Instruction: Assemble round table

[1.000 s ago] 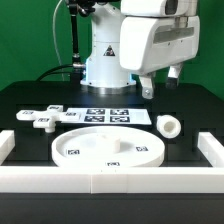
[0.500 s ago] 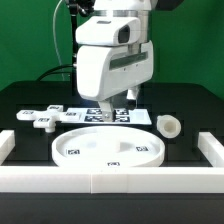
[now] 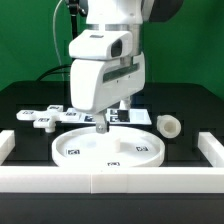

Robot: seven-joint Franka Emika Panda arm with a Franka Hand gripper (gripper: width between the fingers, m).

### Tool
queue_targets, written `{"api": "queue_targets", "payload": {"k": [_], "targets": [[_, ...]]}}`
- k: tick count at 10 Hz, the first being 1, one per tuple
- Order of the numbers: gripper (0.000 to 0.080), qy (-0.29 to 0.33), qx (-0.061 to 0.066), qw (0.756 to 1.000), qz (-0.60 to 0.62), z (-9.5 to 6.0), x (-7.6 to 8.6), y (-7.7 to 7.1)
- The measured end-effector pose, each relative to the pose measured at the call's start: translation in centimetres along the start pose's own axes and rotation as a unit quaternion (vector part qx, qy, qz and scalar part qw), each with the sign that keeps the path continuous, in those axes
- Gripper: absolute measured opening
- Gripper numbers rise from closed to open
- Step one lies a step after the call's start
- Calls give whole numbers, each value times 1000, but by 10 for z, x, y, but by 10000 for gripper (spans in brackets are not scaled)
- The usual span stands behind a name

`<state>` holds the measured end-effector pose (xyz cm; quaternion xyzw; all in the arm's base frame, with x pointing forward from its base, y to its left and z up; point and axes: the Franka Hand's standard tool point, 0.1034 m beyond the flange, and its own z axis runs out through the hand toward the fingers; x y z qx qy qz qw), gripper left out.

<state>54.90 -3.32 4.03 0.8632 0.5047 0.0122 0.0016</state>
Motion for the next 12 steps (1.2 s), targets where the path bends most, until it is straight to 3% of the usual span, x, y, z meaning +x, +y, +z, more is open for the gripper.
{"api": "queue_targets", "payload": {"k": [4,7,8,12], "targets": [[650,-5,16,1000,5,23,-8,-9],[641,-7,20,1000,5,27,-9,-10],[451,-7,20,1000,5,27,-9,-10],[404,-7,20,1000,5,27,-9,-10]]}}
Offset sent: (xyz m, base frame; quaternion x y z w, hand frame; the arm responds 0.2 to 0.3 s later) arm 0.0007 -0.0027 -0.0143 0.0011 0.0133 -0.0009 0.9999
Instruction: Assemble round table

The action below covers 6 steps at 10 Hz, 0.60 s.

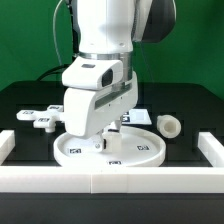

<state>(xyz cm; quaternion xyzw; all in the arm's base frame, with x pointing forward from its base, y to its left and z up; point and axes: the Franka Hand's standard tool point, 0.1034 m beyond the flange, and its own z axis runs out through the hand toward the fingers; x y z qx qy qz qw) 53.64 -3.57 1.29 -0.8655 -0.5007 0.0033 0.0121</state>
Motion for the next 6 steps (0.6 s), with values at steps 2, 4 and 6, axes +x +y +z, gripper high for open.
{"api": "queue_targets", "payload": {"k": [2,4,6], "targets": [[404,0,0,1000,0,0,0,0],[404,3,-1,1000,-7,0,12,-1],[406,8,-4,1000,-18,0,31,3]]}}
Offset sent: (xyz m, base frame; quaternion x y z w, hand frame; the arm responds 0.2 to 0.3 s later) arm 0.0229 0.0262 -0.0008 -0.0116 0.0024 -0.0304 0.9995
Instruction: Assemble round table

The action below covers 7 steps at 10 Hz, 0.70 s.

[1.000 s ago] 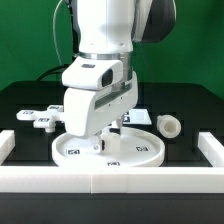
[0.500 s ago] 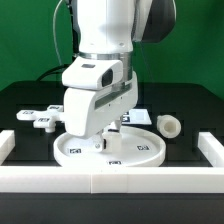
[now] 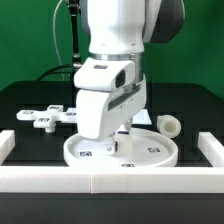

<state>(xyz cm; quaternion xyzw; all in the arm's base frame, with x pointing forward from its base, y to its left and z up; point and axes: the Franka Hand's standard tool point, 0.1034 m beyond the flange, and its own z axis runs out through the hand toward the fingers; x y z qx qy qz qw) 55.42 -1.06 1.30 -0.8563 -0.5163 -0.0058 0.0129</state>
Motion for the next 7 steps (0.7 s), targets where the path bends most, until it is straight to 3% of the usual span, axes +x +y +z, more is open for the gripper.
{"api": "queue_targets", "payload": {"k": [3,7], "targets": [[406,3,0,1000,-14,1,21,-2],[406,0,6,1000,-22,1,30,-6]]}}
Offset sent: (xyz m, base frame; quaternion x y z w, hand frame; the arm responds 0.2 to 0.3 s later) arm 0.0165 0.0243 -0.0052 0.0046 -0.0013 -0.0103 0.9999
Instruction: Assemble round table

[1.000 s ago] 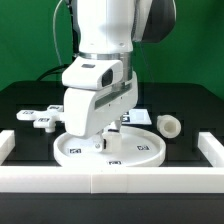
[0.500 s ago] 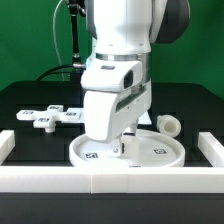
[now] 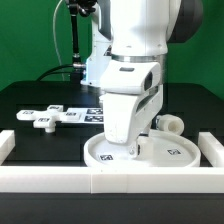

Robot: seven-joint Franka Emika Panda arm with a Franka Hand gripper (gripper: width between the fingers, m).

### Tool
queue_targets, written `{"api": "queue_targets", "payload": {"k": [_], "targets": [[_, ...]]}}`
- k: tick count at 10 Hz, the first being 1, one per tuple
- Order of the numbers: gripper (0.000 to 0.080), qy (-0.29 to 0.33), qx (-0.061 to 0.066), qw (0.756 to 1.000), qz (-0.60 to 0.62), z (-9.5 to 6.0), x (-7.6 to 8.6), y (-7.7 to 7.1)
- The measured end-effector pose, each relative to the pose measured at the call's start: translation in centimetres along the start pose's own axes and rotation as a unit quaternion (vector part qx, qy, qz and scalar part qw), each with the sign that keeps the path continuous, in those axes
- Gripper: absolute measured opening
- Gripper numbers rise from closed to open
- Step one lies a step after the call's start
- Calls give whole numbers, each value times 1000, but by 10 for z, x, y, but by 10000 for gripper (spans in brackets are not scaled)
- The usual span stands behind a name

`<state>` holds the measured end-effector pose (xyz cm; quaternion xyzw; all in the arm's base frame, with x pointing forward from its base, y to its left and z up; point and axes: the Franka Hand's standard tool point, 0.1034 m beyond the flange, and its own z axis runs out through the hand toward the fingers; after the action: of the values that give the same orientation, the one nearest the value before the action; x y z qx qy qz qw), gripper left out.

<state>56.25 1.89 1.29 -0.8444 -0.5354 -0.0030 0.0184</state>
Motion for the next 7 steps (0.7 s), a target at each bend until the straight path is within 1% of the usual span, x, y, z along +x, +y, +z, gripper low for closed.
{"api": "queue_targets", "payload": {"k": [1,4,7], "targets": [[406,0,0,1000,0,0,1,-1],[406,2,1,1000,10,0,13,-6],[406,1,1,1000,18,0,13,-6]]}}
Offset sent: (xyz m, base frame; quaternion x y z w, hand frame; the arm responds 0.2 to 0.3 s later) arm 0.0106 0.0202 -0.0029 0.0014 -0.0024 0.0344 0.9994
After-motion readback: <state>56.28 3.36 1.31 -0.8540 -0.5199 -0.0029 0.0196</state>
